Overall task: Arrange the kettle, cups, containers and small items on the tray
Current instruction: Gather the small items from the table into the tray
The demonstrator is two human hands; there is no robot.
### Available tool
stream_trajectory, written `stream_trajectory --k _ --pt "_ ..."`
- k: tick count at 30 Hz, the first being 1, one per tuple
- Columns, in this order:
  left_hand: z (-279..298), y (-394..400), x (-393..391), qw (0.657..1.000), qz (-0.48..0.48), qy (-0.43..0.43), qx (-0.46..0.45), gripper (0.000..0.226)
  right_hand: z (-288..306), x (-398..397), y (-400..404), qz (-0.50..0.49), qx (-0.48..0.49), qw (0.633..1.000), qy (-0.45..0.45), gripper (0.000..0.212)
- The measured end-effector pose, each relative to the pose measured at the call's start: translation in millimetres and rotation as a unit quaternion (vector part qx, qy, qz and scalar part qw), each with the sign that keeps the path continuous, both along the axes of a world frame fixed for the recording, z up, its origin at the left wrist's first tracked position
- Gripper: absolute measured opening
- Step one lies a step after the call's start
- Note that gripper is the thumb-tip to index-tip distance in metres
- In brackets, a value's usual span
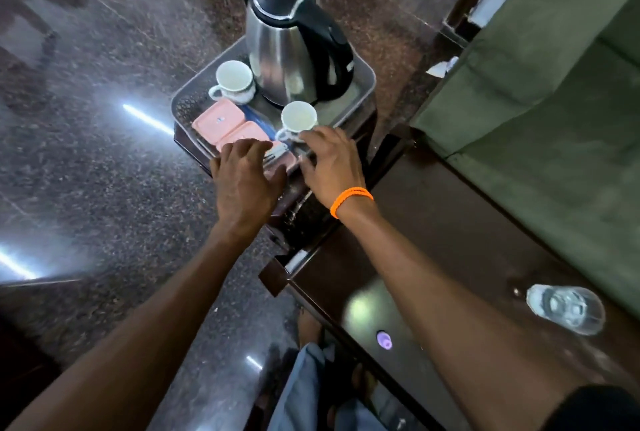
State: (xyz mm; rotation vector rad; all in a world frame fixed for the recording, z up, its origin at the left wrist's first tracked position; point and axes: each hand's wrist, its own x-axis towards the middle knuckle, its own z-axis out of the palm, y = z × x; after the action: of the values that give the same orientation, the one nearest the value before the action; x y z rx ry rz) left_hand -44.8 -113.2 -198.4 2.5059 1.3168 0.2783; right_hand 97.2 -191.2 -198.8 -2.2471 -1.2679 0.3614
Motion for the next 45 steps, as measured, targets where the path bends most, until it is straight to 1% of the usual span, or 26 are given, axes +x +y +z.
stream_trajectory --k 2,4,7,10,12,14,15,18,20,22,24,27,30,34,37,38,40,42,45 --pt "-1 -42 4 0.998 -0.034 -0.057 -0.008 0.036 -6 9 -41 -0.034 -0.005 0.999 -0.013 0.035" --pt "-8 -95 3 0.991 -0.088 -0.074 -0.062 0.029 -19 16 -94 -0.064 -0.044 0.997 -0.012 0.035" --pt "-32 -187 -4 0.973 -0.180 -0.019 -0.142 0.019 -44 15 -192 -0.118 -0.126 0.985 -0.010 0.034" --pt "-61 -264 -15 0.941 -0.242 0.070 -0.225 0.032 -65 0 -285 -0.162 -0.209 0.964 0.023 0.034" --pt "-79 -301 -22 0.920 -0.274 0.122 -0.253 0.040 -75 -15 -335 -0.175 -0.254 0.949 0.070 0.037" --pt "-91 -319 -27 0.909 -0.283 0.161 -0.261 0.048 -78 -33 -363 -0.182 -0.266 0.939 0.116 0.042" --pt "-95 -326 -28 0.909 -0.279 0.165 -0.263 0.047 -78 -41 -374 -0.185 -0.266 0.937 0.129 0.045" --pt "-105 -335 -26 0.918 -0.256 0.148 -0.264 0.033 -85 -58 -390 -0.165 -0.264 0.940 0.142 0.056" --pt "-107 -333 -21 0.922 -0.251 0.136 -0.260 0.016 -92 -64 -391 -0.149 -0.271 0.939 0.149 0.067" --pt "-107 -329 -16 0.924 -0.248 0.131 -0.260 0.006 -99 -62 -390 -0.147 -0.278 0.938 0.145 0.067" --pt "-103 -323 -12 0.924 -0.245 0.121 -0.267 0.005 -102 -59 -388 -0.149 -0.280 0.939 0.131 0.062" --pt "-88 -310 -9 0.936 -0.220 0.095 -0.257 0.005 -90 -52 -374 -0.165 -0.273 0.938 0.135 0.059" --pt "-59 -282 -1 0.954 -0.178 0.075 -0.231 0.008 -64 -38 -341 -0.181 -0.231 0.945 0.147 0.050" --pt "-17 -208 15 0.972 -0.115 0.015 -0.204 0.013 -19 -8 -258 -0.137 -0.142 0.969 0.145 0.026" --pt "11 -129 25 0.983 -0.057 -0.036 -0.172 0.007 10 12 -168 -0.077 -0.077 0.985 0.132 0.015" --pt "19 -101 27 0.986 -0.042 -0.049 -0.154 0.006 18 16 -135 -0.058 -0.061 0.989 0.124 0.013" --pt "28 -47 28 0.991 -0.015 -0.047 -0.121 0.004 30 21 -73 -0.025 -0.029 0.994 0.107 0.016" --pt "32 3 25 0.995 0.018 -0.038 -0.088 0.013 36 21 -12 -0.001 0.002 0.994 0.110 0.022" --pt "26 61 17 0.996 0.053 -0.031 -0.072 0.020 31 11 61 0.038 -0.004 0.993 0.110 0.024"
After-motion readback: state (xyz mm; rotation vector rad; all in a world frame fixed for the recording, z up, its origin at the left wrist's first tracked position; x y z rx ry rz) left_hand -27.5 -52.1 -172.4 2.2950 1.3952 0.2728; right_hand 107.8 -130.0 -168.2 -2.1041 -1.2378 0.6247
